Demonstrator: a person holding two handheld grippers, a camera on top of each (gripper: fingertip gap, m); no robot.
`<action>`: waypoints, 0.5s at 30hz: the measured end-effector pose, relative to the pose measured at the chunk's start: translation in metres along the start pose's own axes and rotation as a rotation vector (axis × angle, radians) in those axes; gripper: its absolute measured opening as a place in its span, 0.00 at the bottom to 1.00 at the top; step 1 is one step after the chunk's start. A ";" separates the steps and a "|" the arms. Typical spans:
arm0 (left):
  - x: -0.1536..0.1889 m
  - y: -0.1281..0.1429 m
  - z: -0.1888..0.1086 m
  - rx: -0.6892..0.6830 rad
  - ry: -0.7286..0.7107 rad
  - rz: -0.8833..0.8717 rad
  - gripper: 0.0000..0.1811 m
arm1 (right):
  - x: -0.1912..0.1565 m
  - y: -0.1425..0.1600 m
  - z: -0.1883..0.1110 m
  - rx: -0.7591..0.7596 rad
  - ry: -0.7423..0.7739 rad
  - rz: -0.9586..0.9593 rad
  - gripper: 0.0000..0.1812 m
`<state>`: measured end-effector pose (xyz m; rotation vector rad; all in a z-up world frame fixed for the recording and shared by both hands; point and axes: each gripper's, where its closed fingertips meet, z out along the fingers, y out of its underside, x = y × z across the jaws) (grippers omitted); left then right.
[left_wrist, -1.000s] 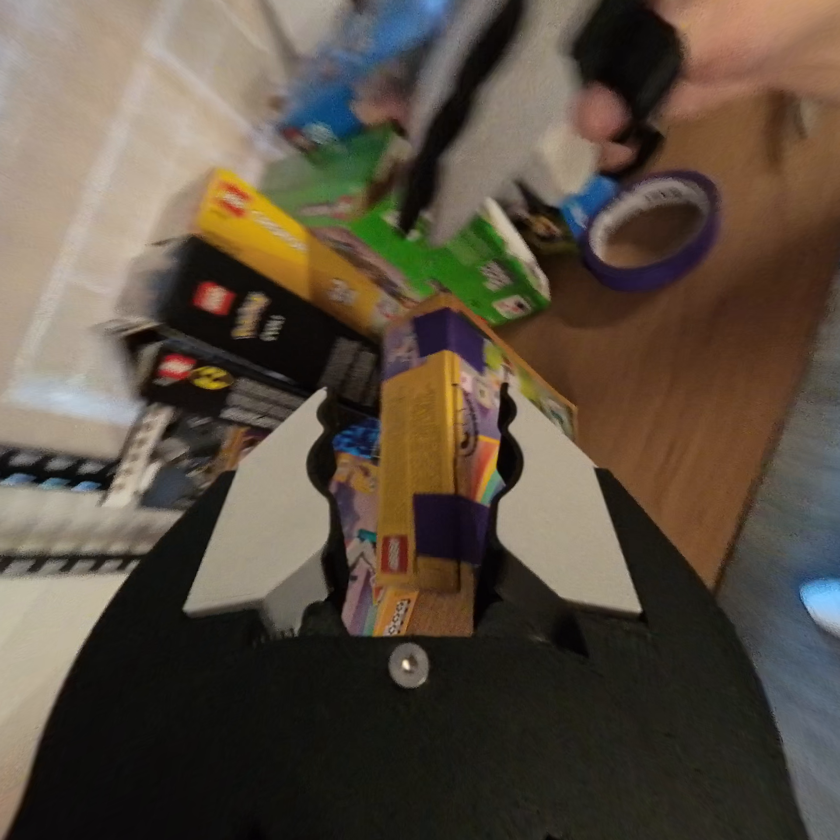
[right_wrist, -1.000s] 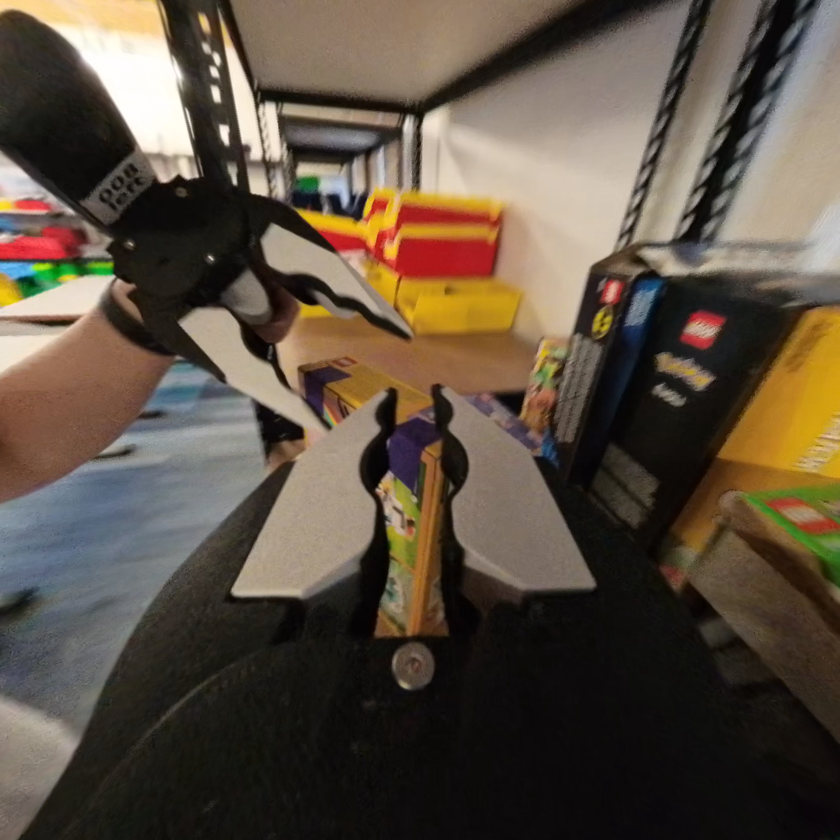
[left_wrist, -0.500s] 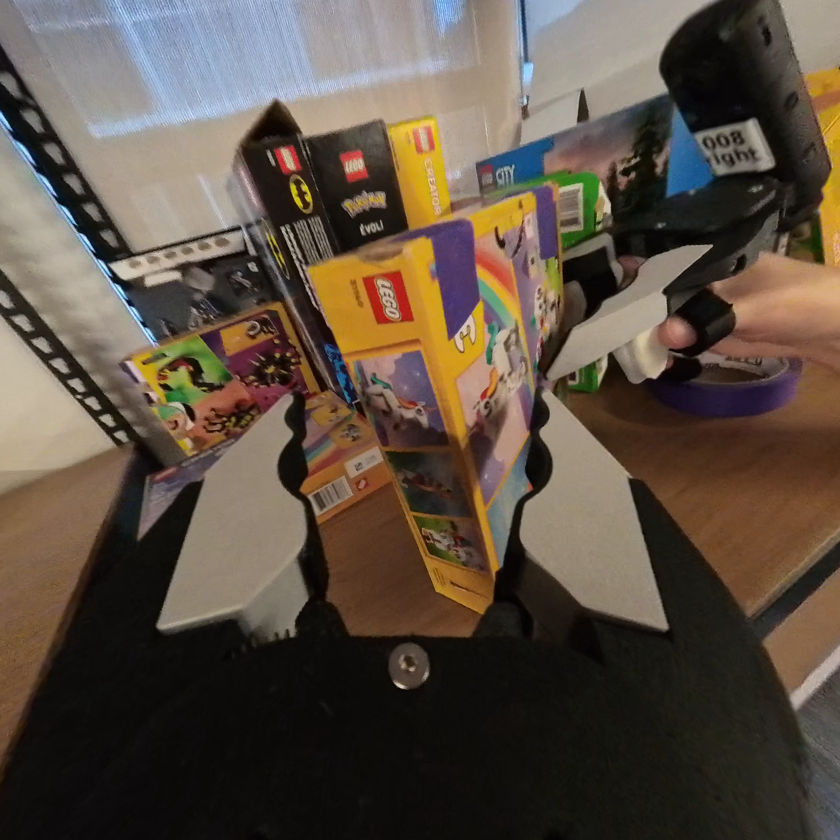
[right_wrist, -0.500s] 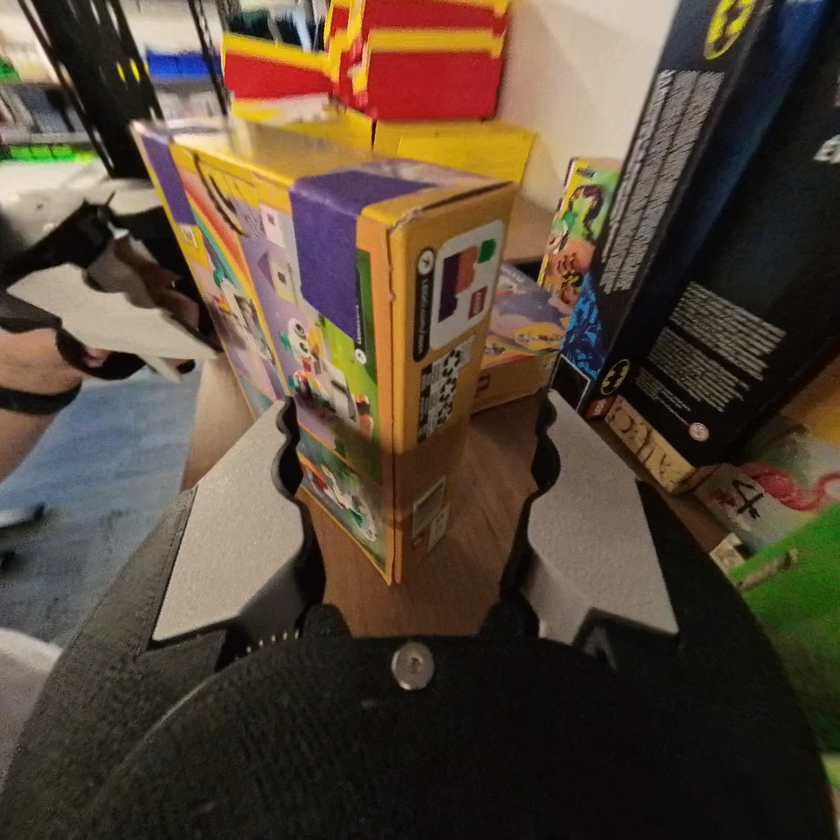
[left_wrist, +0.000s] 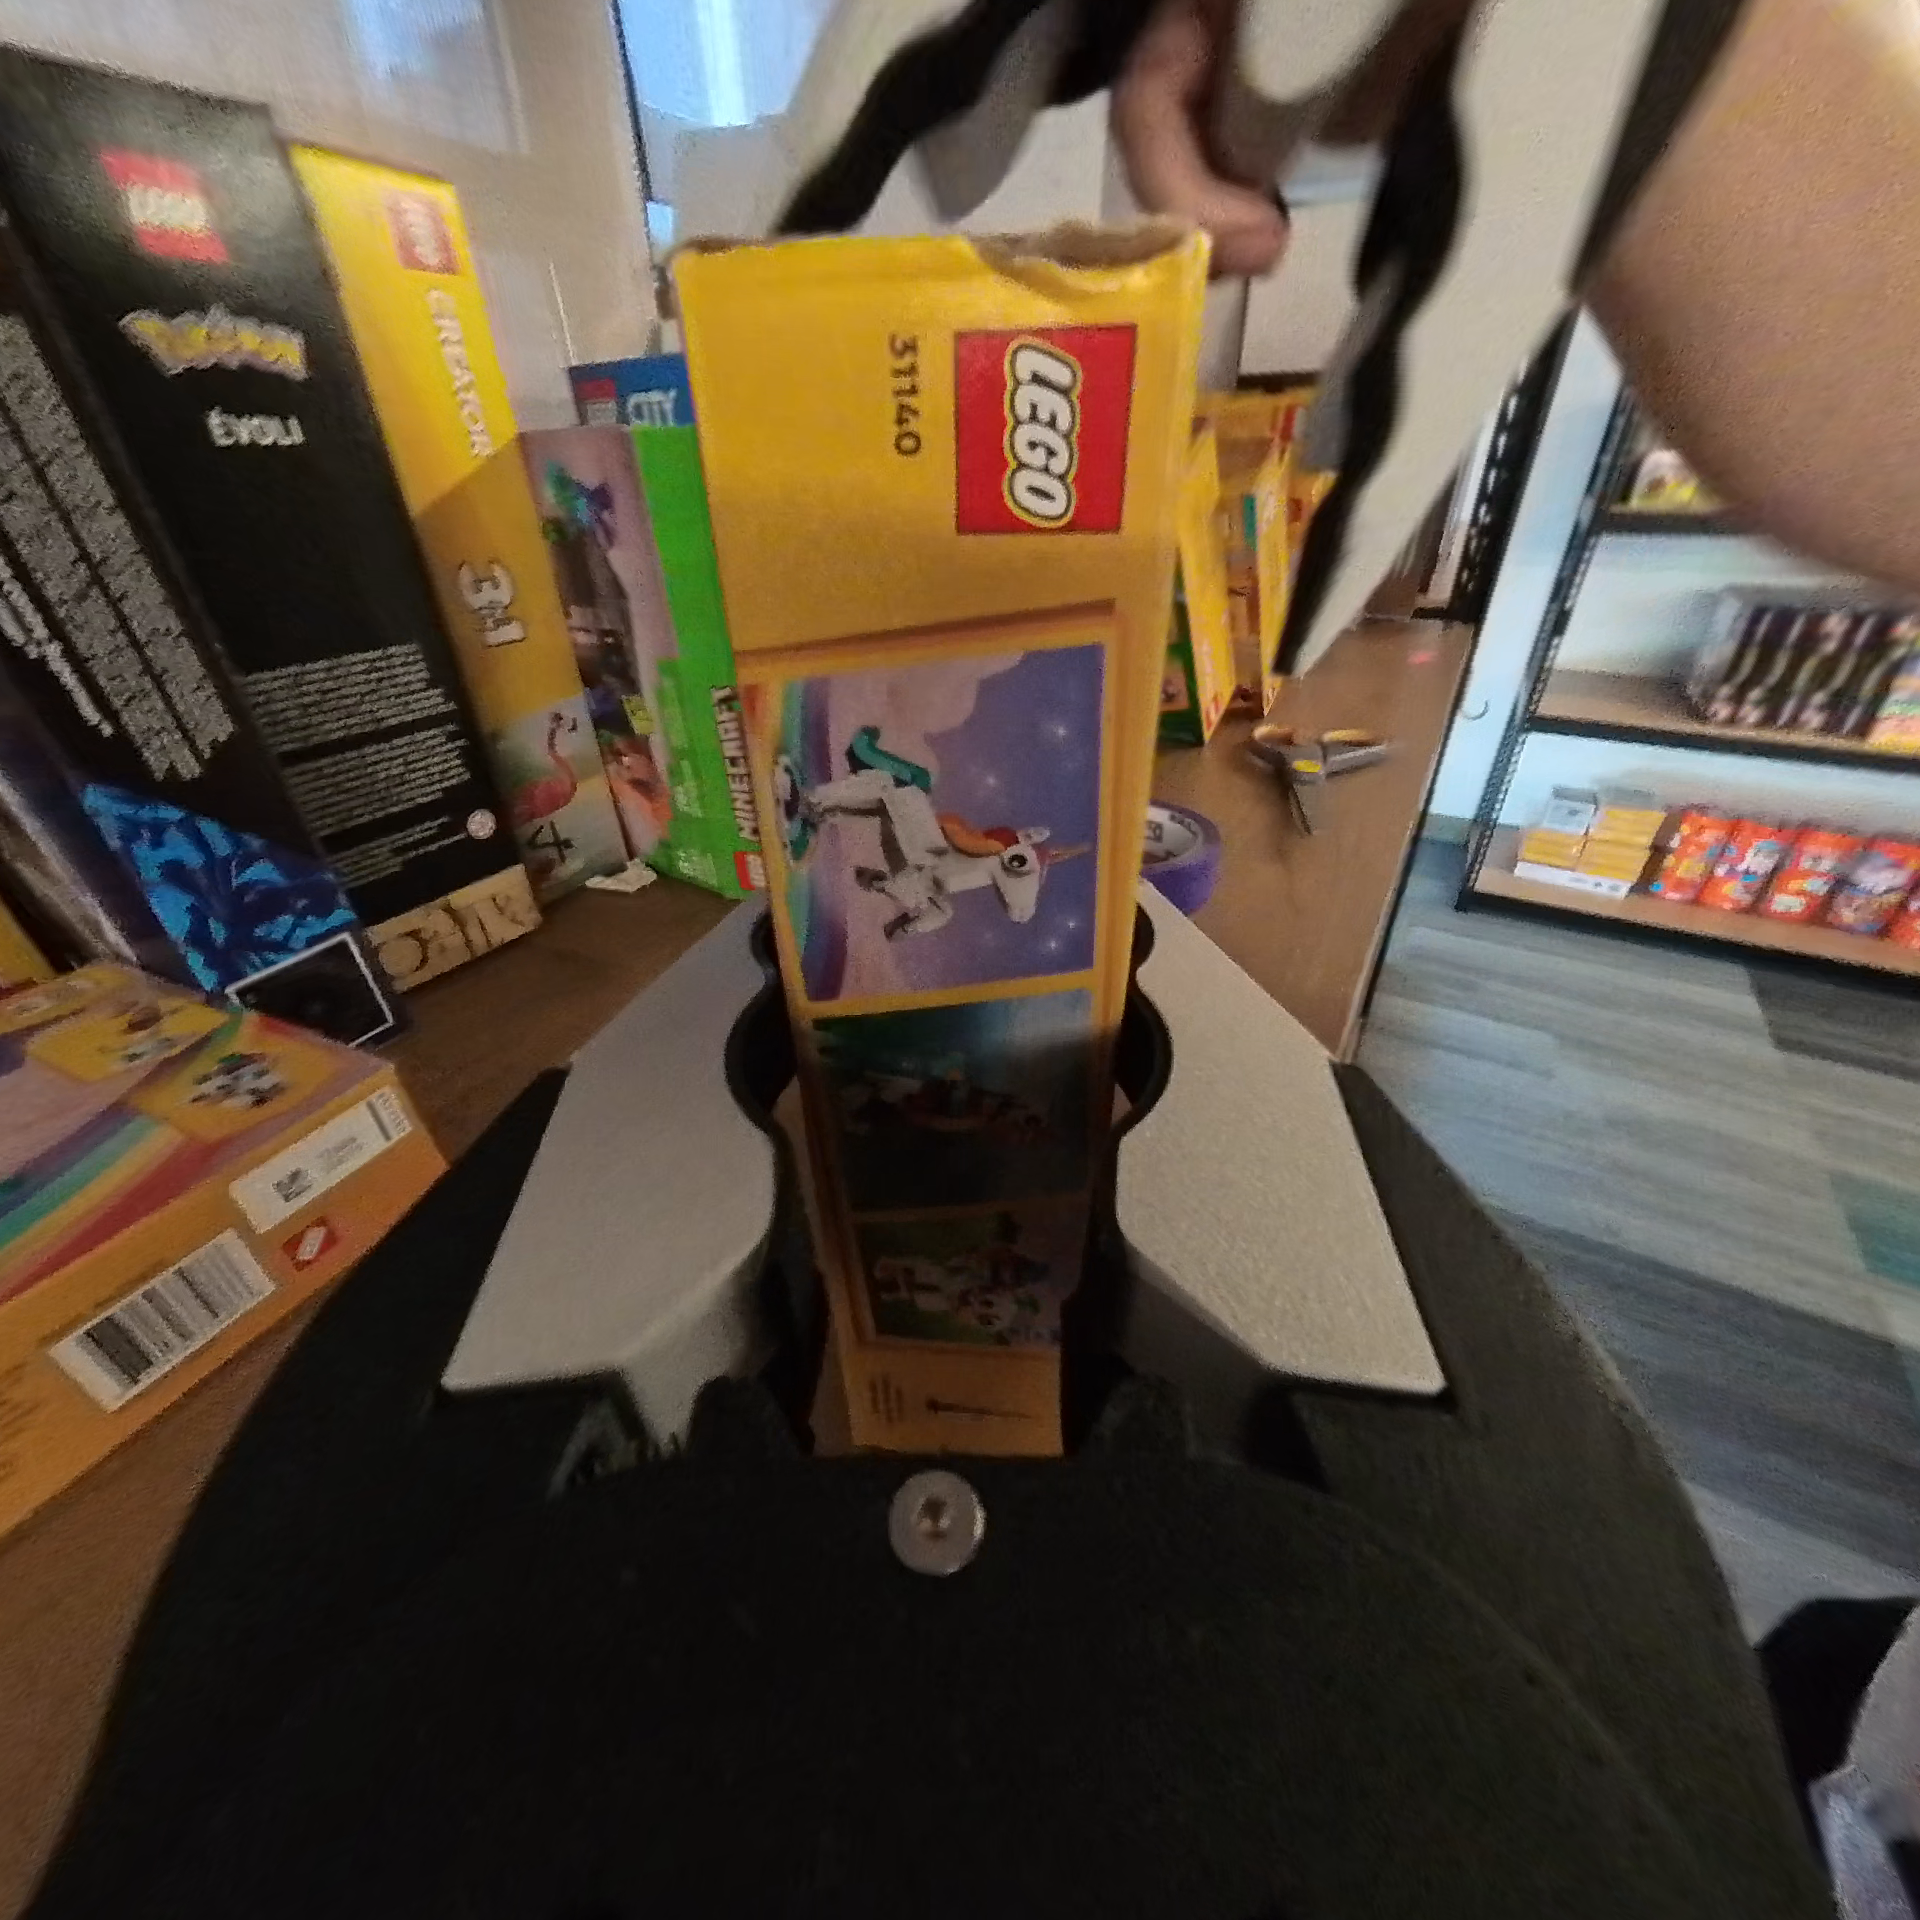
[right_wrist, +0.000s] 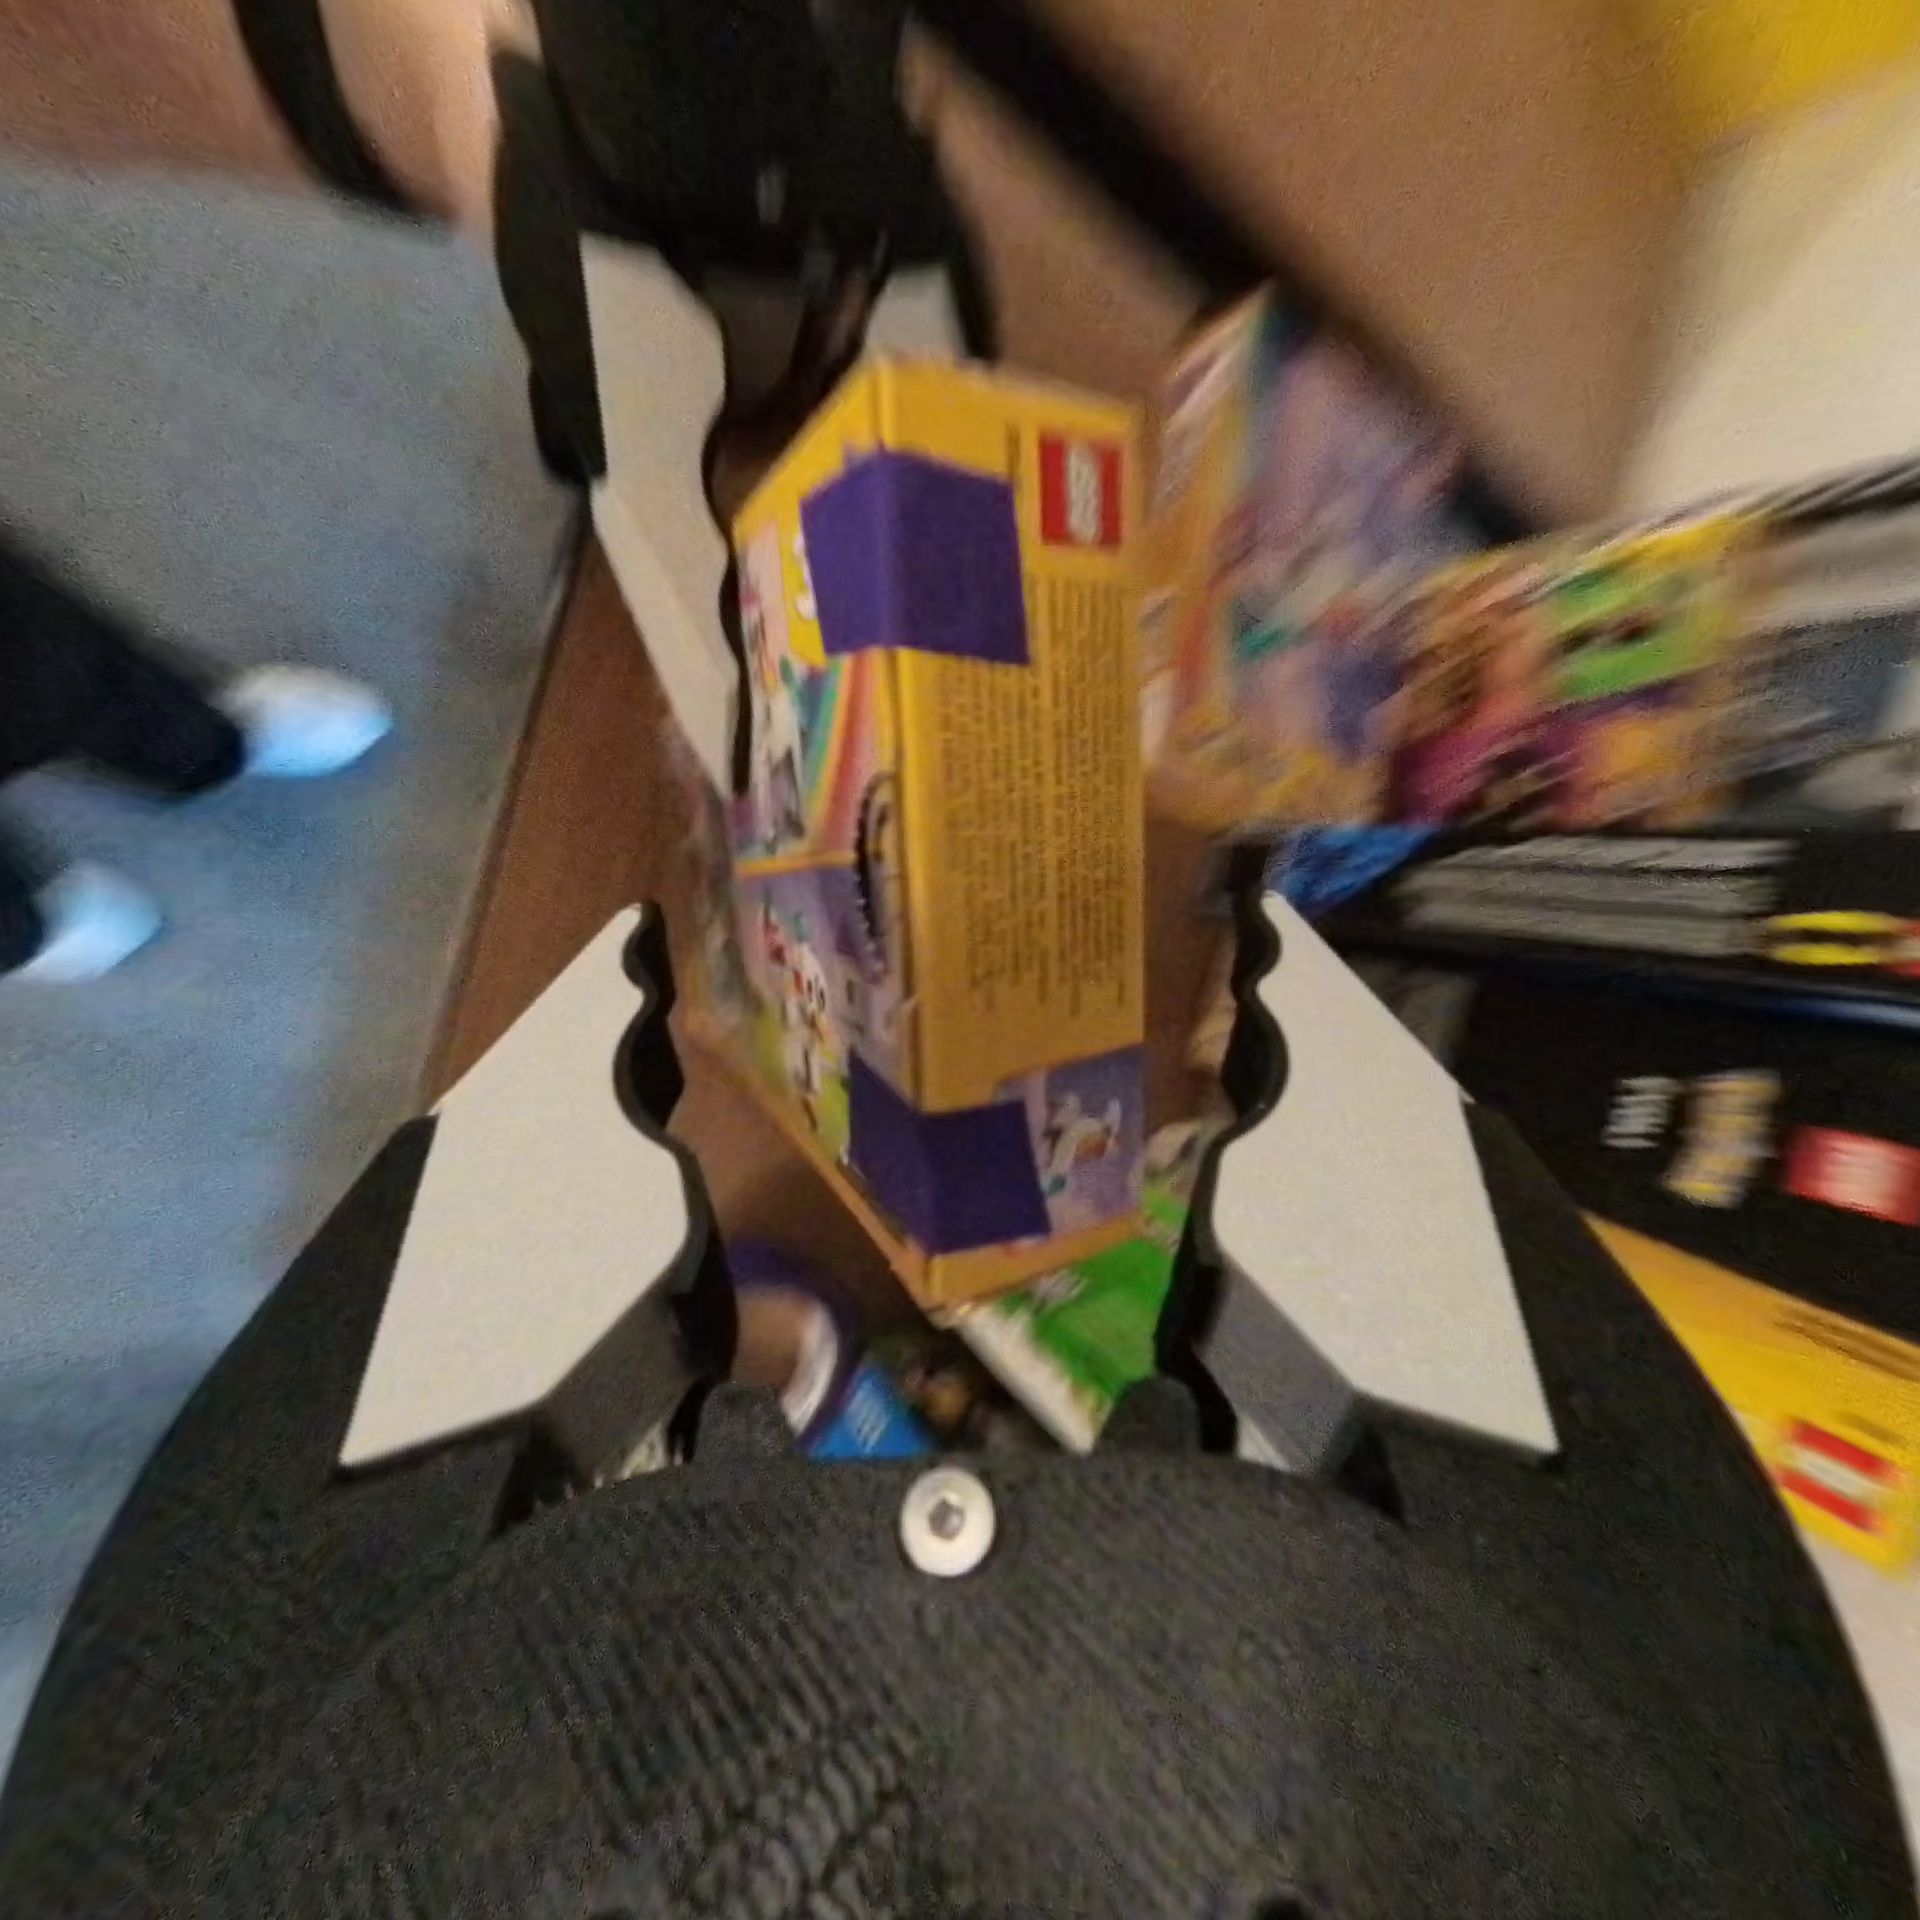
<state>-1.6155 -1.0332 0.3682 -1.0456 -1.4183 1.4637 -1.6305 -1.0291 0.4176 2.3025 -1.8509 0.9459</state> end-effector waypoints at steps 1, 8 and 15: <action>0.008 0.000 0.001 -0.005 -0.006 0.027 0.33 | -0.009 0.008 0.006 -0.113 -0.124 0.045 0.57; 0.068 -0.005 -0.008 -0.023 -0.195 0.214 0.32 | -0.077 0.021 -0.009 -0.377 -0.267 -0.118 0.32; 0.216 -0.004 -0.035 0.040 -0.305 0.328 0.33 | -0.214 0.004 -0.062 -0.293 -0.229 -0.270 0.31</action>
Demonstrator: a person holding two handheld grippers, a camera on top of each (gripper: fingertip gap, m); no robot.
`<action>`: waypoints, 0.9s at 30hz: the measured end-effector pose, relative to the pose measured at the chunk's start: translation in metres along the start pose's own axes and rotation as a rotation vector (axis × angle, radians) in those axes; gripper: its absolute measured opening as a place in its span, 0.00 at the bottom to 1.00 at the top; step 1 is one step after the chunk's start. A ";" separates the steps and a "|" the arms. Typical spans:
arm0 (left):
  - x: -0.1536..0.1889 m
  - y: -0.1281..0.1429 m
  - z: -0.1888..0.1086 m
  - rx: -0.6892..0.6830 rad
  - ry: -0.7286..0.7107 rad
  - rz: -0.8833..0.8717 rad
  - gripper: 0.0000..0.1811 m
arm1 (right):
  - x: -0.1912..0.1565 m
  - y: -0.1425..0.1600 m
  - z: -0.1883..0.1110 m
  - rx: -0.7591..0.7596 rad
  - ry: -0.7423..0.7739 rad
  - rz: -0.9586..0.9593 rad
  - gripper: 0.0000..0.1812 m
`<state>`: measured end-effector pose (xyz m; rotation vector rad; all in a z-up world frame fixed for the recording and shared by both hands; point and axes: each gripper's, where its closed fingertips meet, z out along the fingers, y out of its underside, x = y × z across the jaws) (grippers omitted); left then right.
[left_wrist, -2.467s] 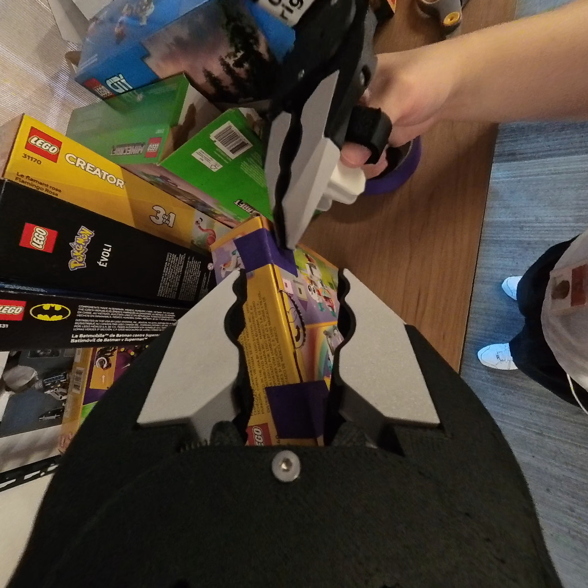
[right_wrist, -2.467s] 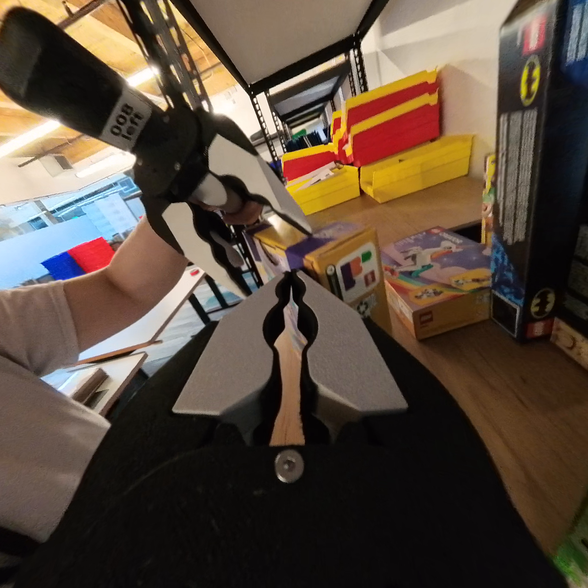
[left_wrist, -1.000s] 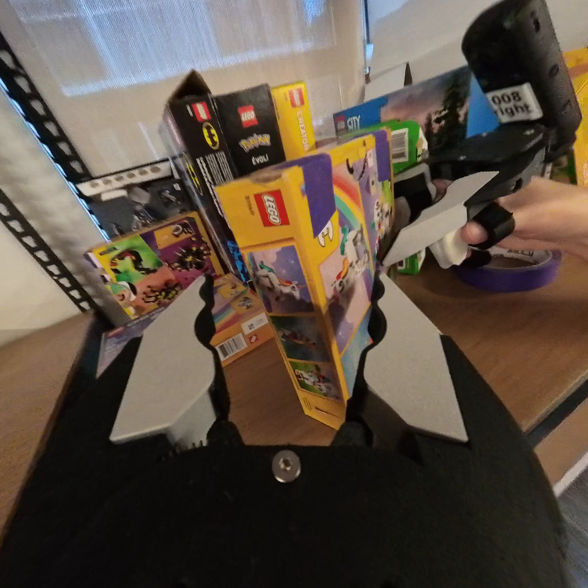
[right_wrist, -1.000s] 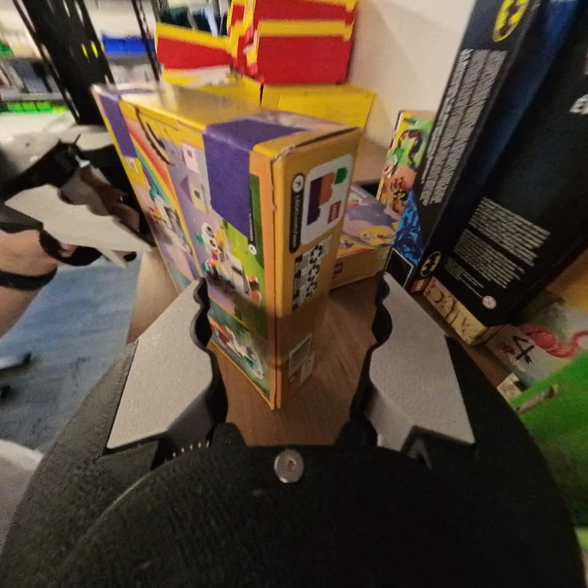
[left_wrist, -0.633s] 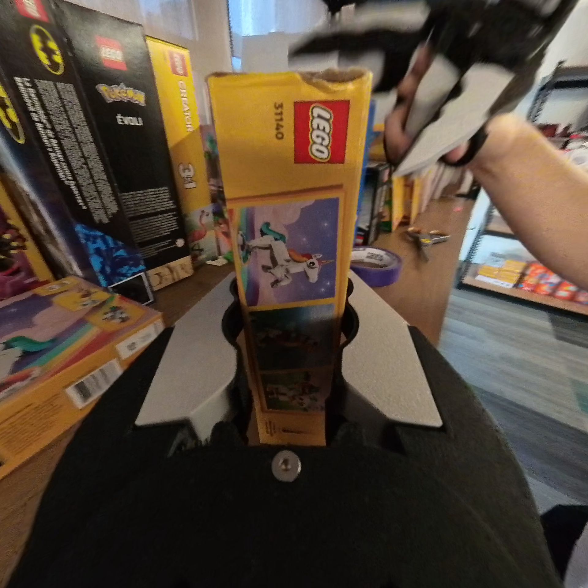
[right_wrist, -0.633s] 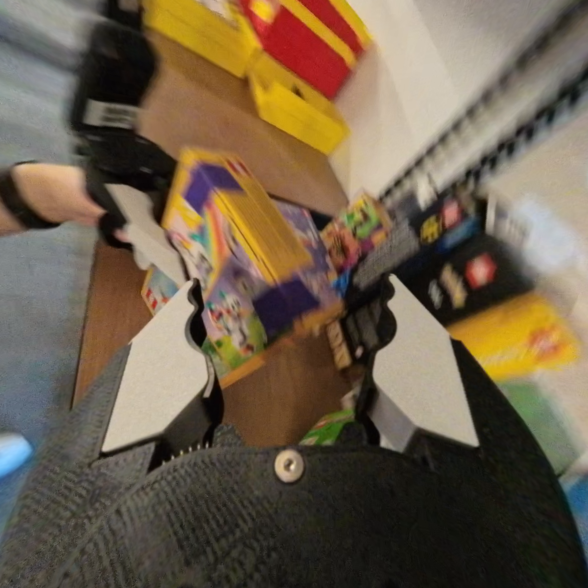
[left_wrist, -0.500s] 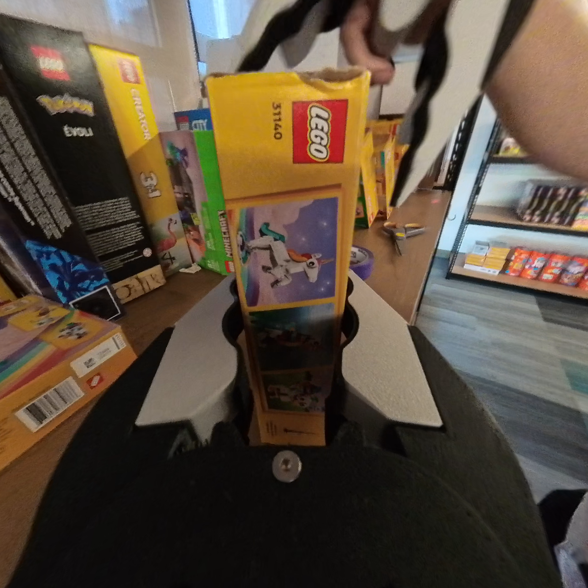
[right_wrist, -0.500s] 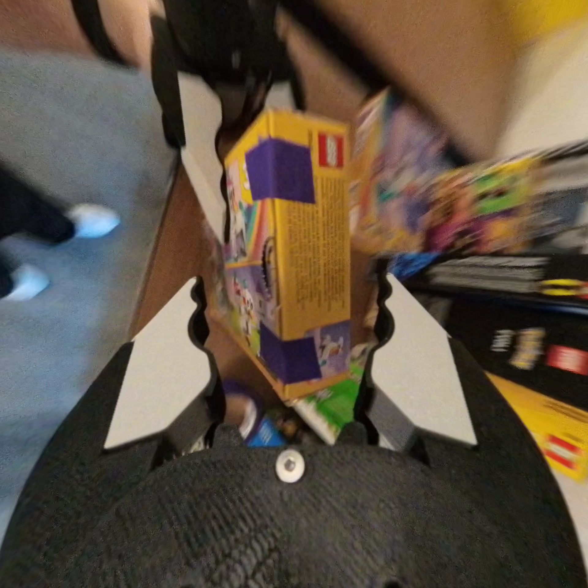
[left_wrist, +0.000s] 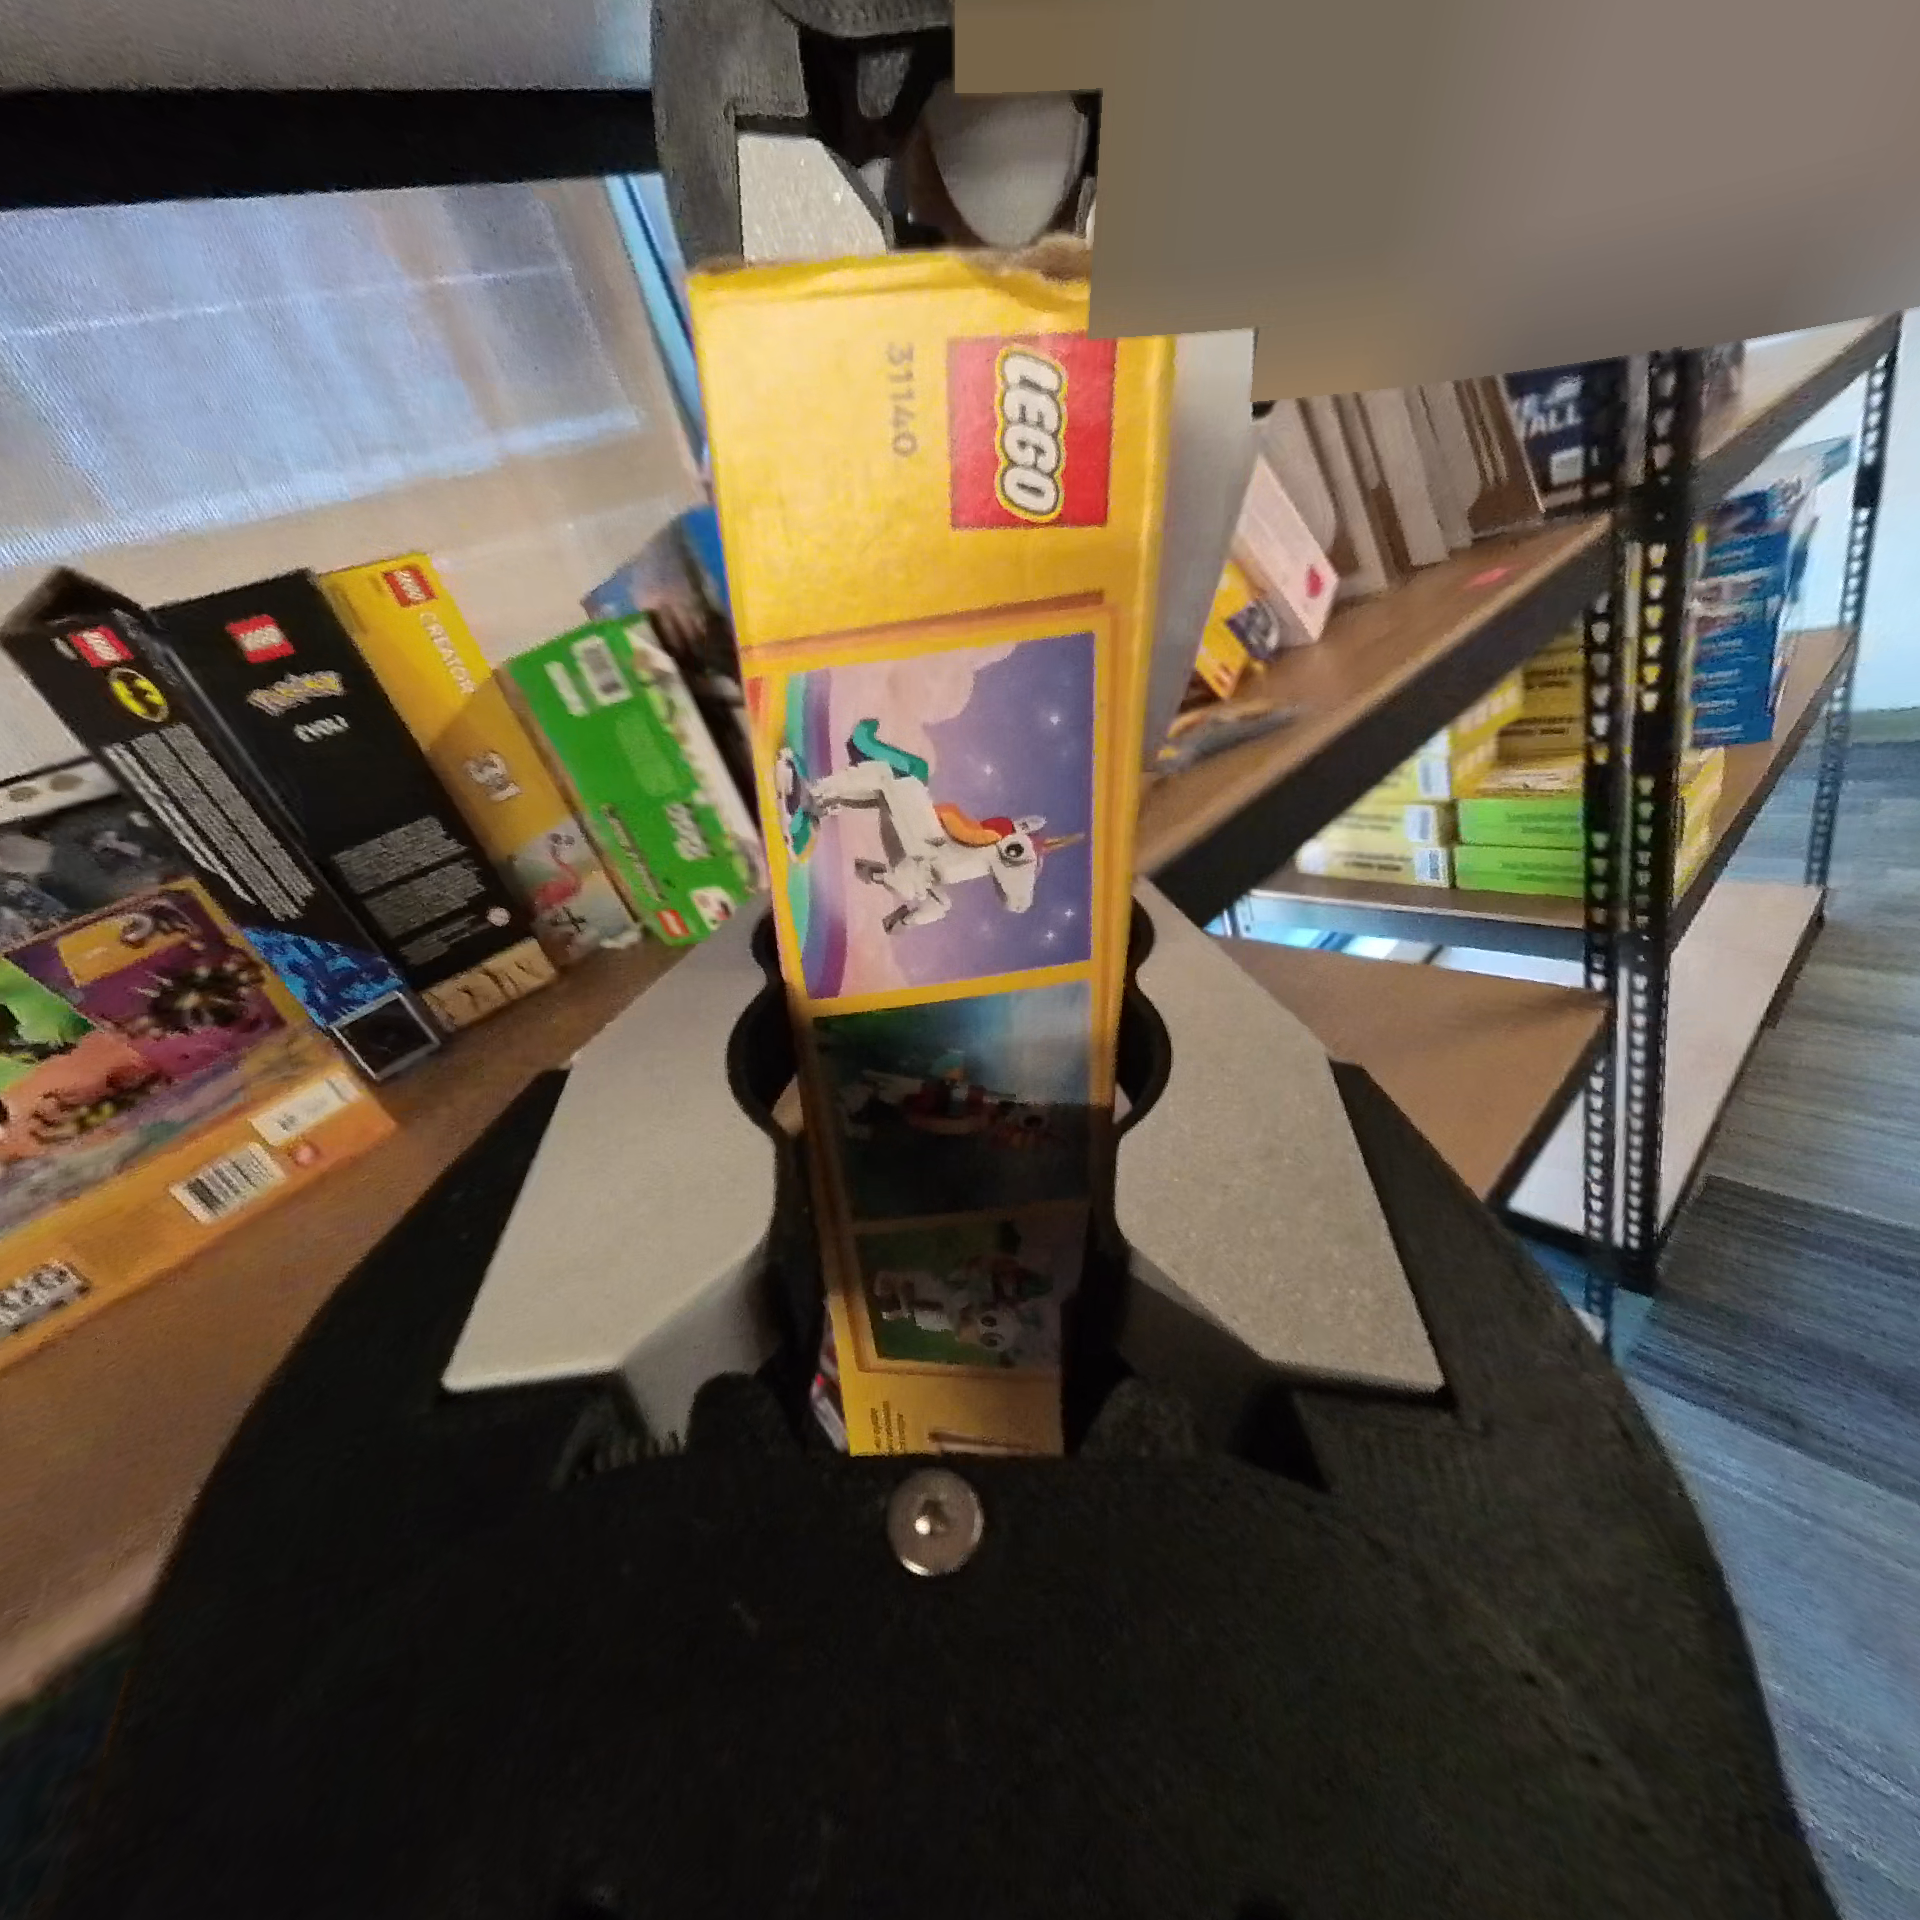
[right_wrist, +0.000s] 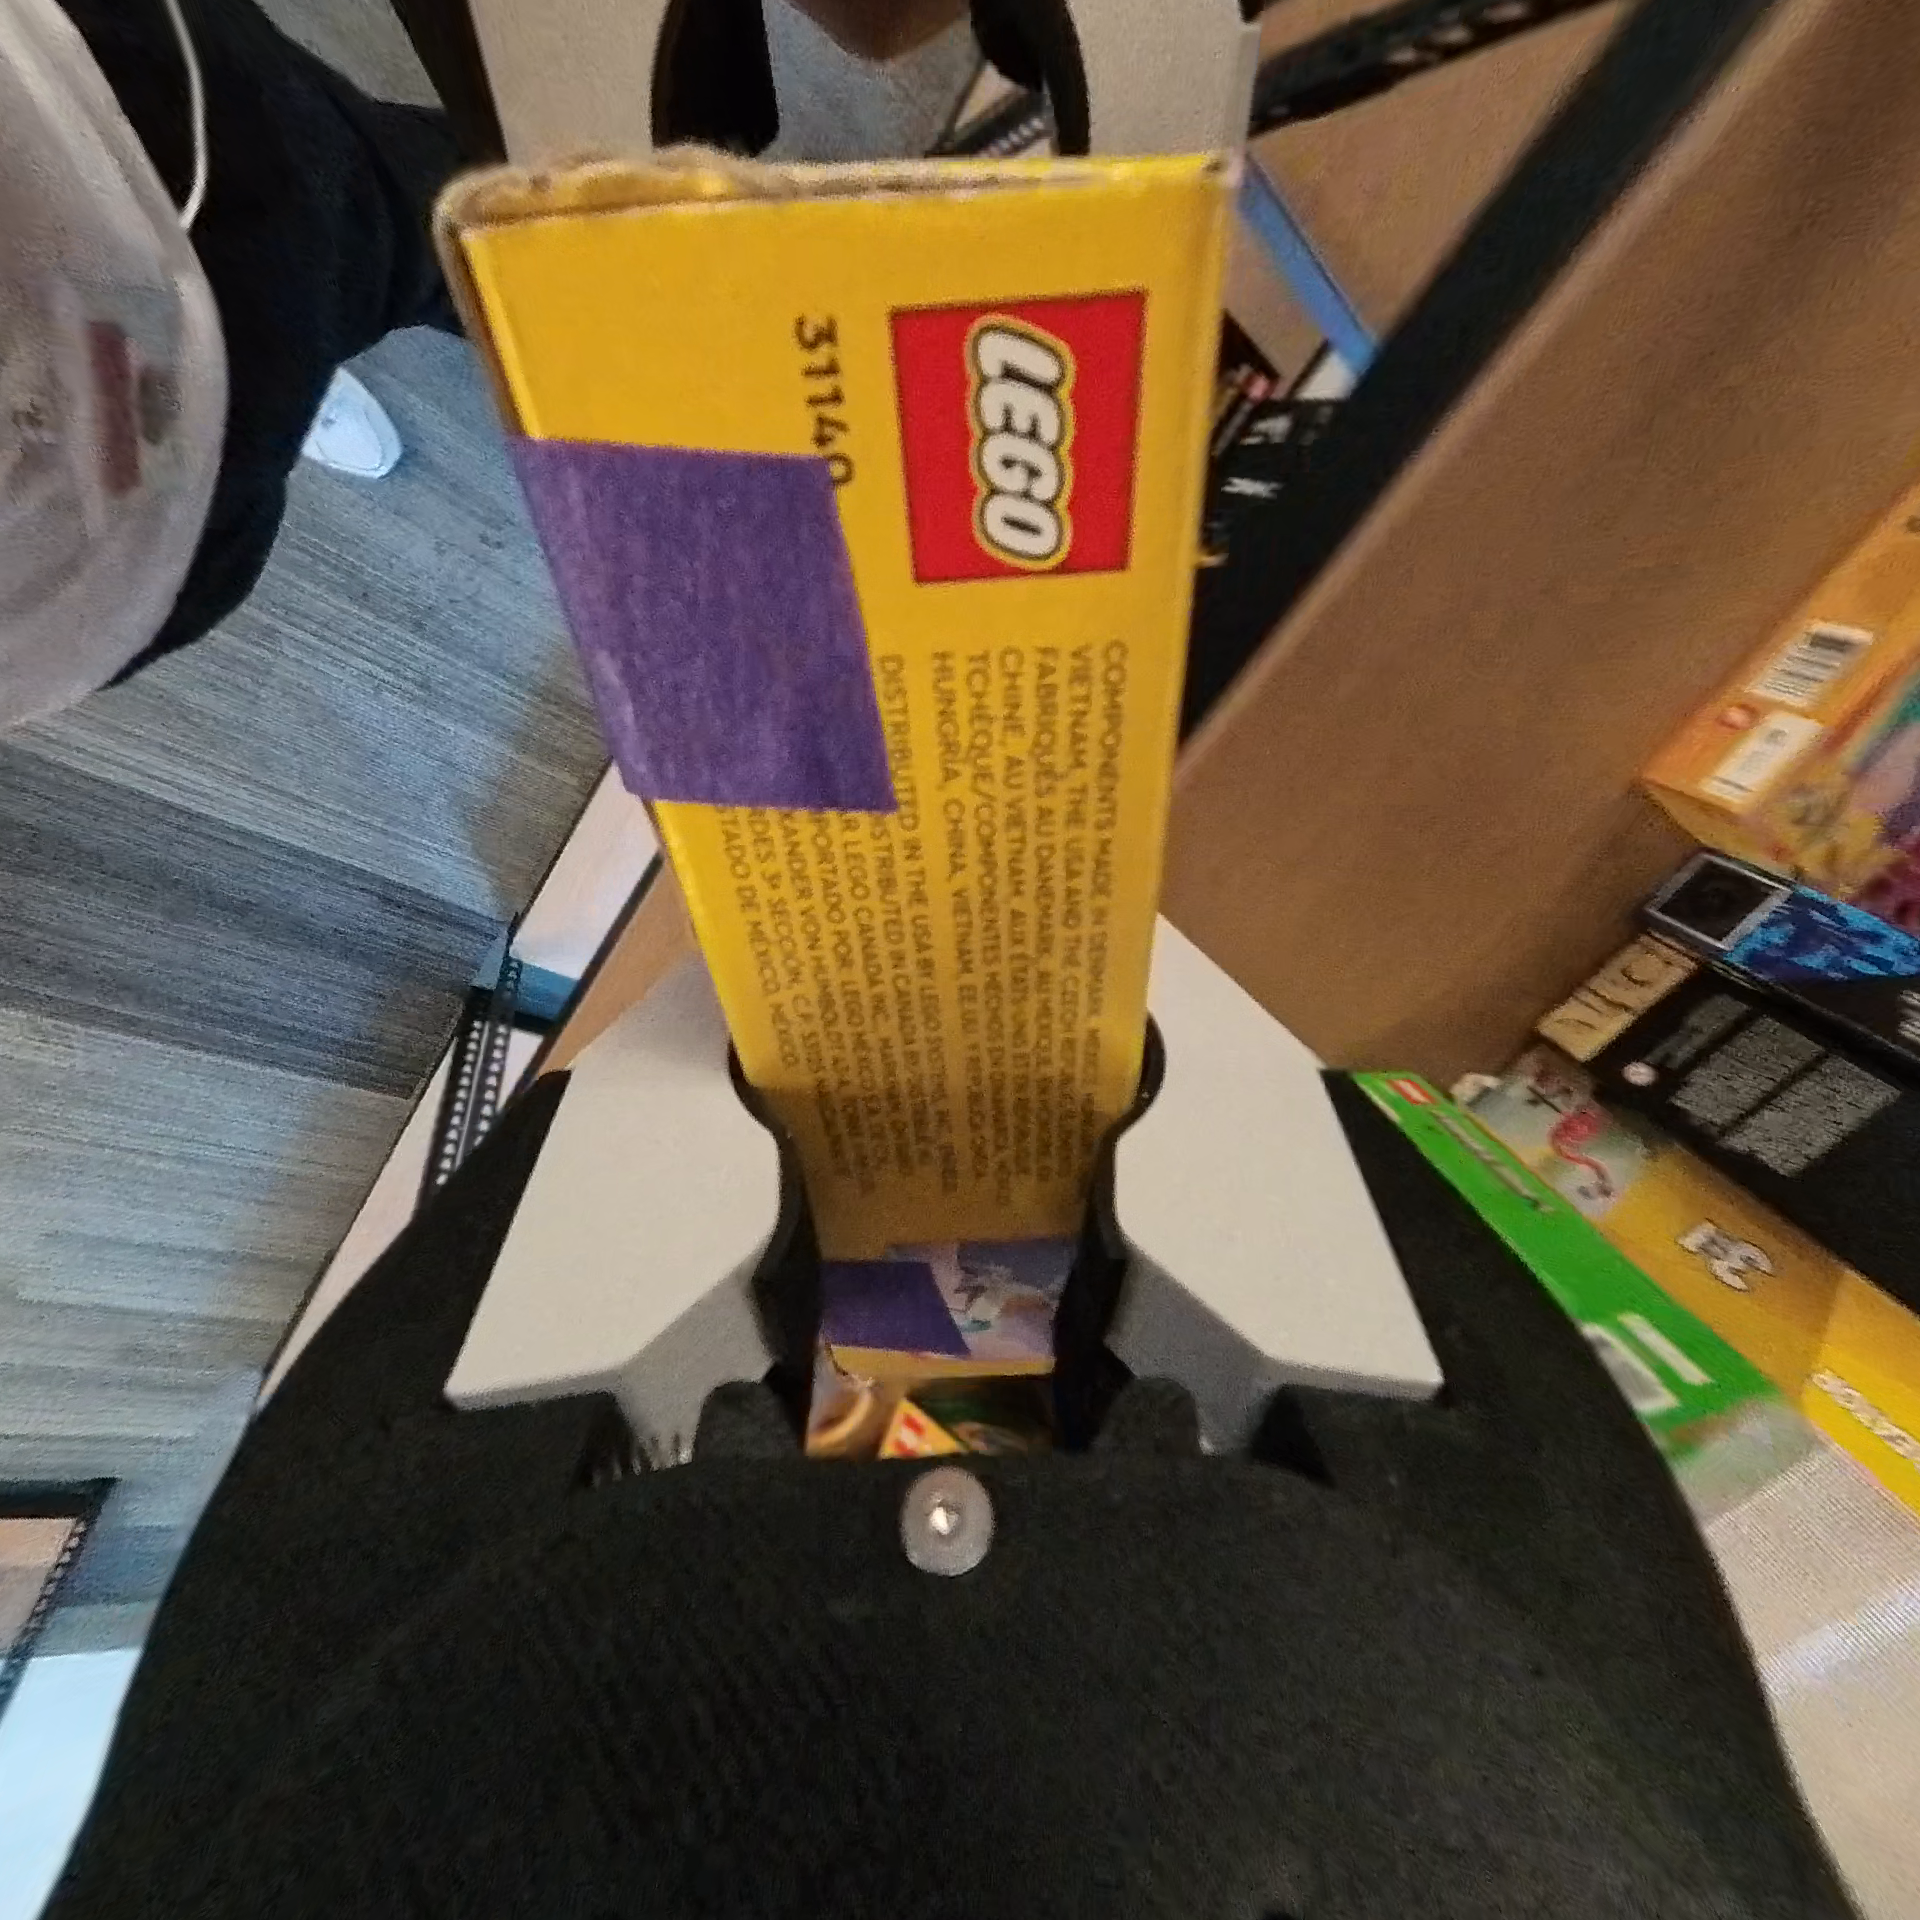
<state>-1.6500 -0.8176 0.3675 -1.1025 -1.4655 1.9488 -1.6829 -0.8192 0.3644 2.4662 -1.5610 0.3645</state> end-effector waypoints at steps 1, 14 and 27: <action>0.025 0.006 -0.007 -0.011 -0.008 0.007 0.33 | -0.026 -0.002 0.008 -0.003 0.000 -0.024 0.30; 0.229 0.279 -0.005 -0.271 0.037 -0.272 0.37 | -0.206 0.059 0.288 -0.045 -0.077 0.046 0.30; 0.233 0.375 -0.160 -0.538 -0.286 -0.565 0.32 | -0.170 0.260 0.429 -0.231 0.038 -0.110 0.31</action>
